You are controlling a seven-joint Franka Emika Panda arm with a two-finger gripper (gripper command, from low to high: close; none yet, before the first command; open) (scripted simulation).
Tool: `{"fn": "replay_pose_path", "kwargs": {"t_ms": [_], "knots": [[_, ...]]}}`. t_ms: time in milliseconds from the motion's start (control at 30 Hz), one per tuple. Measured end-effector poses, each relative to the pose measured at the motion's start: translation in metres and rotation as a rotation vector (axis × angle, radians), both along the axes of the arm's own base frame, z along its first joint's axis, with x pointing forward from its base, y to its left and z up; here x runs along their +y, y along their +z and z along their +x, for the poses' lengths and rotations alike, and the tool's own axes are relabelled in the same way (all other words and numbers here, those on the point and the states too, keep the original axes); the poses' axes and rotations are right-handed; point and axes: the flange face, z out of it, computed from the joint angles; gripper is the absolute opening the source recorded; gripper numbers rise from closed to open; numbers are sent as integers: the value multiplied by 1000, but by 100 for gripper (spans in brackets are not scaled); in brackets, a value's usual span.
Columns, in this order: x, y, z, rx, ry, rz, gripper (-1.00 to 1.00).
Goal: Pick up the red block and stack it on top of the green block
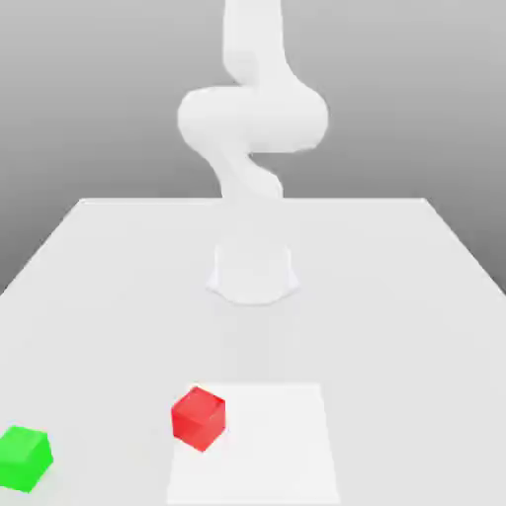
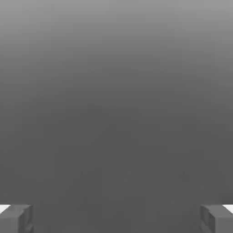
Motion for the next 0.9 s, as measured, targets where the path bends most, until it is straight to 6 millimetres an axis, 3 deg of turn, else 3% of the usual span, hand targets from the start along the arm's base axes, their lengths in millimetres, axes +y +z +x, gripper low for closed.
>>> {"fn": "replay_pose_path", "kwargs": {"t_ms": [167, 333, 467, 633, 700, 867, 900], "knots": [[-18, -115, 52, 177, -128, 30, 0], [-40, -230, 70, 344, -248, 74, 0], [-55, -319, 62, 475, -342, 121, 0], [-68, -421, 29, 636, -460, 197, 0], [-68, -451, 18, 675, -487, 217, 0], [-67, -506, 15, 688, -494, 223, 0], [-67, -514, 14, 688, -494, 222, -100]]}}
